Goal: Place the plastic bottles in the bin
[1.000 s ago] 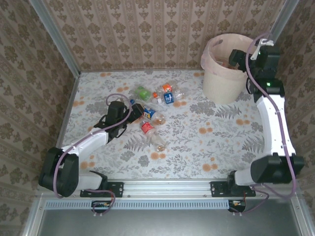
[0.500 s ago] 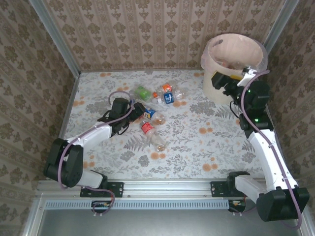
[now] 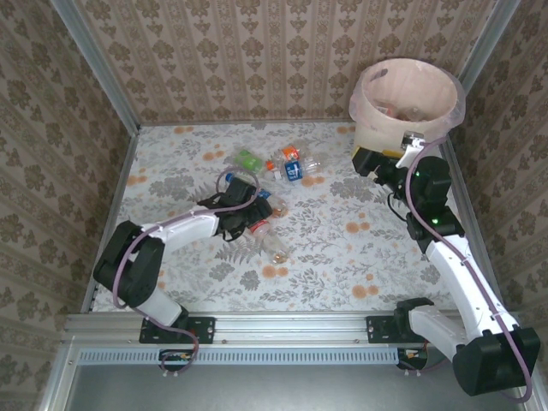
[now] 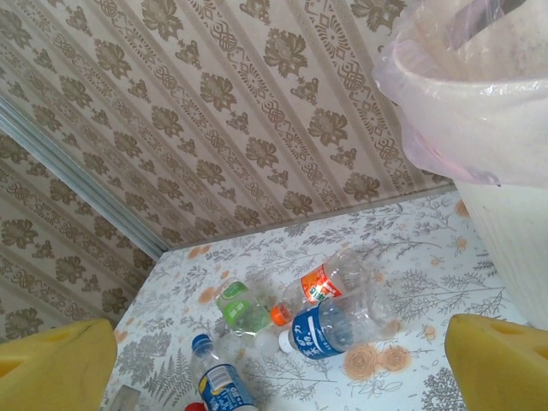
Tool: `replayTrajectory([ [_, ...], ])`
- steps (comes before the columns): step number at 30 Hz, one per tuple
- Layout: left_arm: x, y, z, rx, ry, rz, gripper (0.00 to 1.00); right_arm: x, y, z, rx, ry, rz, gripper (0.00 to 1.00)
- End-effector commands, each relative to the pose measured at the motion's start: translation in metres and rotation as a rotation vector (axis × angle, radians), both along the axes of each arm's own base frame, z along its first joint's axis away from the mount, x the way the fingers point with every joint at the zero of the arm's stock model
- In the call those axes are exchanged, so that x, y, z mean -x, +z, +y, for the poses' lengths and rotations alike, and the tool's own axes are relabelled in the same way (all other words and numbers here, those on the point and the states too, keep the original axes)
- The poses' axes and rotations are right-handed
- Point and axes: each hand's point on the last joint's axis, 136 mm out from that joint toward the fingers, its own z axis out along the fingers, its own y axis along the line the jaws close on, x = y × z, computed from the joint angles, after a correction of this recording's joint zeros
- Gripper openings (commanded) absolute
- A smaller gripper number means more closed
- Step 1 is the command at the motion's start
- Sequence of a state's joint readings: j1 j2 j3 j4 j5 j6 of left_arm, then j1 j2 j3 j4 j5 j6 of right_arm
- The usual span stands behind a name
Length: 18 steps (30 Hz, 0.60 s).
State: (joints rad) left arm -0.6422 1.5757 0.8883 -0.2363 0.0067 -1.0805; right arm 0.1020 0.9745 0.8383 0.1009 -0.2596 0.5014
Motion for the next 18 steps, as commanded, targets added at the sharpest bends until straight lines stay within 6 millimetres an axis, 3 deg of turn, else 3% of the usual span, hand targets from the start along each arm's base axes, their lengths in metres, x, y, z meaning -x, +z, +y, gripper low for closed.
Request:
replayTrajectory([
  [1,0.004,-0.005,-0.003,-0.012,0.021,0.045,0.89,0.002,0.008,0.002,0.024,0.006,-0.022,1.0],
  [13,0.01,-0.028,-0.009,-0.007,0.009,0.095,0.7,0.005,-0.001,0.003,0.064,0.013,-0.003,1.0],
  [18,0.009,-0.025,-0.01,0.009,0.004,0.068,0.6,0.004,-0.005,0.01,0.073,0.043,0.008,1.0],
])
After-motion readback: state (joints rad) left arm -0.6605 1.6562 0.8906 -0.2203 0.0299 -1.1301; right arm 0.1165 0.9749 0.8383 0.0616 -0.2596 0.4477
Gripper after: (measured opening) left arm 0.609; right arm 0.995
